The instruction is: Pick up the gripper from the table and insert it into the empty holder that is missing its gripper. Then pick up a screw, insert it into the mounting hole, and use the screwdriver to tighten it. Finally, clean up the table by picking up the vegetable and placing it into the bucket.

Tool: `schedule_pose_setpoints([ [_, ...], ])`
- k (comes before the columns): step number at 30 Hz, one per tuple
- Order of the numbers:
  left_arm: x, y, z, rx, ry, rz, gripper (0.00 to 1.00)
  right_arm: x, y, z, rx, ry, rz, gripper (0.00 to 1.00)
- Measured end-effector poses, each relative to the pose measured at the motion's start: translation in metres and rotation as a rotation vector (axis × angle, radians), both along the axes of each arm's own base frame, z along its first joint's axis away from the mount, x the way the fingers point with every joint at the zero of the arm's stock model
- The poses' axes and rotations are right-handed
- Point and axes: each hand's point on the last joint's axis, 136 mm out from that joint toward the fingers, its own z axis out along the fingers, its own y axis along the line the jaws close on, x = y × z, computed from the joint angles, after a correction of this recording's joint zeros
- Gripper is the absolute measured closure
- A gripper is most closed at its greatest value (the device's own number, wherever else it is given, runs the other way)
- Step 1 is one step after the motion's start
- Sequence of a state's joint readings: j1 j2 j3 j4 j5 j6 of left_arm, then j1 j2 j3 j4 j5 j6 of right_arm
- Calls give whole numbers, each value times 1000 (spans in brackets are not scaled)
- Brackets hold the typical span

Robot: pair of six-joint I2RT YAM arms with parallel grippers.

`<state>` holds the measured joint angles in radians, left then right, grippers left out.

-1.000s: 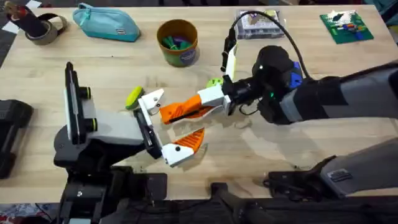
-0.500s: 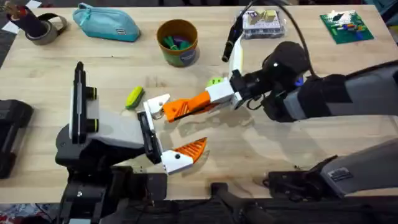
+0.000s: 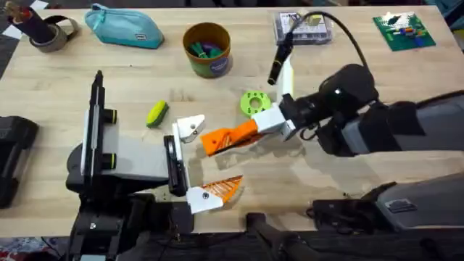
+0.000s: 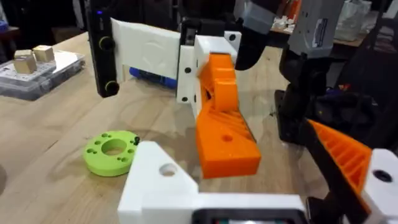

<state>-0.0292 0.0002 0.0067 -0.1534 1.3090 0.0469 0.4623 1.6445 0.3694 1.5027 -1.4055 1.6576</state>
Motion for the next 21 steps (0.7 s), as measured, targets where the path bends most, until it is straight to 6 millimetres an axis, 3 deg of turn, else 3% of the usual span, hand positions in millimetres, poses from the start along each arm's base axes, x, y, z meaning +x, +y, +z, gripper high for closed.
schedule_pose_setpoints([
  [8, -1, 0, 0, 4, -20, -6, 13, -4, -14, -7, -10, 27, -62, 980],
  [21, -1, 0, 0, 5, -24, -6, 13, -1, -5, -7, 9, -6, -110, 980],
])
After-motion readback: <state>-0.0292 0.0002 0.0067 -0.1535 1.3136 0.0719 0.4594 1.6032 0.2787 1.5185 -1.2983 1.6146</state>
